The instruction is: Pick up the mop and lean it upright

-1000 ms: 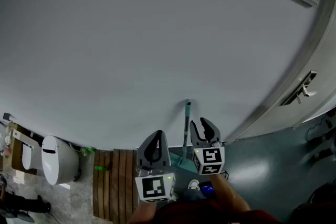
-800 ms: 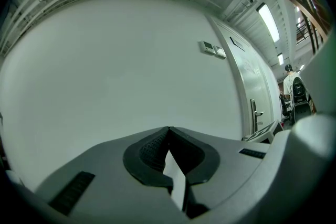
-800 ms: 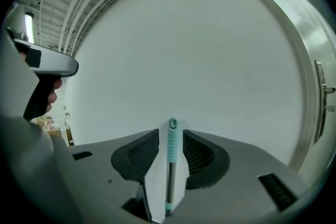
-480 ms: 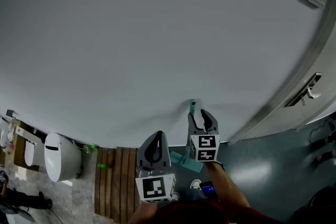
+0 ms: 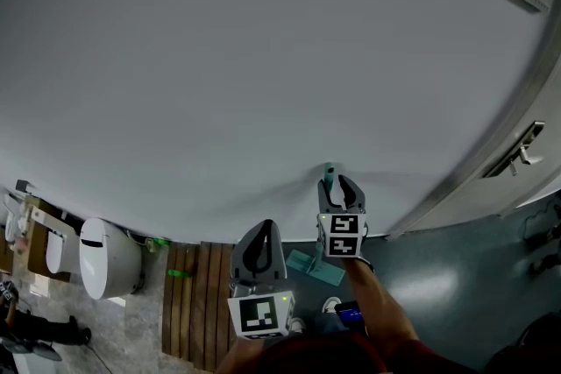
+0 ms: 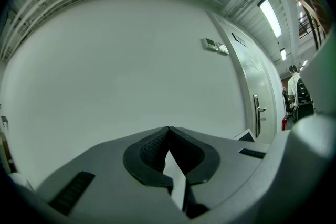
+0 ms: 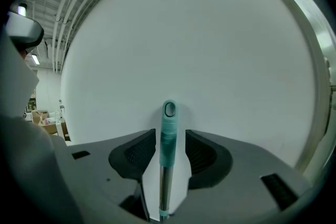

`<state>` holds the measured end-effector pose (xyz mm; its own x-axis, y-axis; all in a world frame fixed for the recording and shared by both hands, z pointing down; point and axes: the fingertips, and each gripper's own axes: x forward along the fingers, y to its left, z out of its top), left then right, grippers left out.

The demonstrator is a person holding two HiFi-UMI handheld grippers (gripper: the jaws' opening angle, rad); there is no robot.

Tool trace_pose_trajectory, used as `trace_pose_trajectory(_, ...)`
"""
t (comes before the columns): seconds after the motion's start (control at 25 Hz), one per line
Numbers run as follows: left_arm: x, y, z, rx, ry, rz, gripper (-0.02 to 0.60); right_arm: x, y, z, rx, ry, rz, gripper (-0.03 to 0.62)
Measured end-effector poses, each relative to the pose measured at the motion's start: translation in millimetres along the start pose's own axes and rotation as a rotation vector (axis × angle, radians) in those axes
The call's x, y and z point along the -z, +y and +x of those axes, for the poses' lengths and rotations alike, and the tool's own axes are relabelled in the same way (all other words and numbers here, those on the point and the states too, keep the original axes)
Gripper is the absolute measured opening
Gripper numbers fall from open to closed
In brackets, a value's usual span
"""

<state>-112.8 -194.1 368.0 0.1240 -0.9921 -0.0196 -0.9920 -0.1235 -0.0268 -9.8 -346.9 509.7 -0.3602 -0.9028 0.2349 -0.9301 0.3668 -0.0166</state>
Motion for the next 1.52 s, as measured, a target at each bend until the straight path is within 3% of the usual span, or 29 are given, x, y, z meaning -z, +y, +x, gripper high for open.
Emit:
trace_pose_trajectory(0.16,0,4,-2,-0.007,0.006,0.006,0.014,-3,-1,4,0.01,0.002,-0.004,0.179)
trace_pose_trajectory(0.28,0,5,-2,-0.01,0.005,0.004,0.014,-7,1,6,0.013,-0.004,-0.02,0.123)
trace_pose_trajectory(0.4,0,5,-3,-0.011,0.007,0.007,0.014,-6,1,6,0.019,-0.003,-0.018,0.117)
trace_pose_trajectory(1.0,-3,5,-8,-0.016,0.006,0.014,0.014,-6,2,-2,0.017,-0.013,-0.014,0.114)
trace_pose_trajectory(1.52,-4,4,-8,-0.01,0.0,0.0,0.014,-2,15,-48,0.014,-0.048,-0.027,0.114)
